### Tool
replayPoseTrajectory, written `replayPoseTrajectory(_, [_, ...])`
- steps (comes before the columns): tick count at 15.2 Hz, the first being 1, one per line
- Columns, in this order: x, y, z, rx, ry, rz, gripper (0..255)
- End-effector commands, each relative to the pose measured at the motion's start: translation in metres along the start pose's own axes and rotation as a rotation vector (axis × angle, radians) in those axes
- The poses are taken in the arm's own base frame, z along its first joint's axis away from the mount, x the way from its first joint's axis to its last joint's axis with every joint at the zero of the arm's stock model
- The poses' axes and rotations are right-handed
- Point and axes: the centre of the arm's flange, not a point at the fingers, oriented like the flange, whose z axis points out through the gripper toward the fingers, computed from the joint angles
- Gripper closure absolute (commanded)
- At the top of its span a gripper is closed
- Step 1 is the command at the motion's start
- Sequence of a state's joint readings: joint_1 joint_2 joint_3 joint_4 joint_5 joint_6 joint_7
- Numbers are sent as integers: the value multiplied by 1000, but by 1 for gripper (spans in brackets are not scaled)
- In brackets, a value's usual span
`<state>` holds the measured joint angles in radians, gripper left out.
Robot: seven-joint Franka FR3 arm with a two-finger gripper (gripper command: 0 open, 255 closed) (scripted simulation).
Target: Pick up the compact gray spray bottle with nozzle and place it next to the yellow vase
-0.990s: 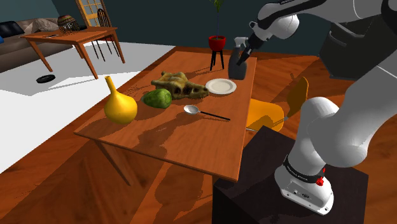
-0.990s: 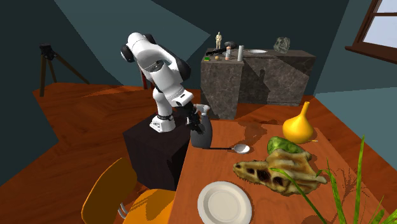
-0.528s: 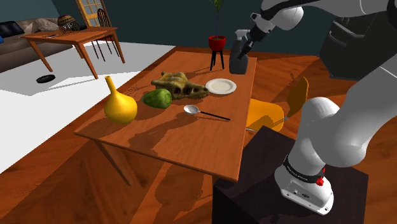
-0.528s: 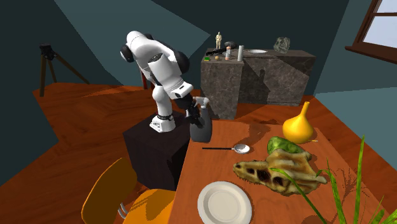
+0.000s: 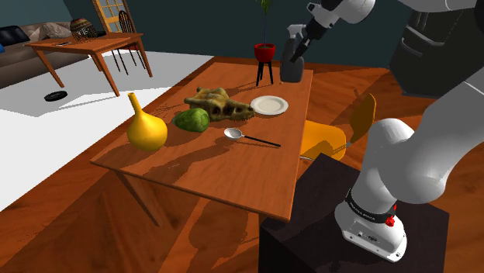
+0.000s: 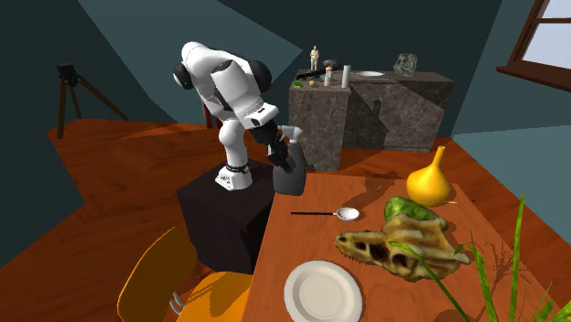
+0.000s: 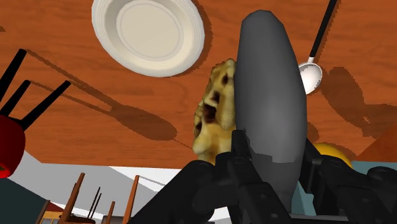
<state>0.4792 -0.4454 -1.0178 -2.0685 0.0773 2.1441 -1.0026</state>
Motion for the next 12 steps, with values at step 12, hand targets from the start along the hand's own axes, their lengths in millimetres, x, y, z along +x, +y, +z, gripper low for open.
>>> replayPoseTrajectory(12, [35, 1, -59, 0, 0, 0, 255])
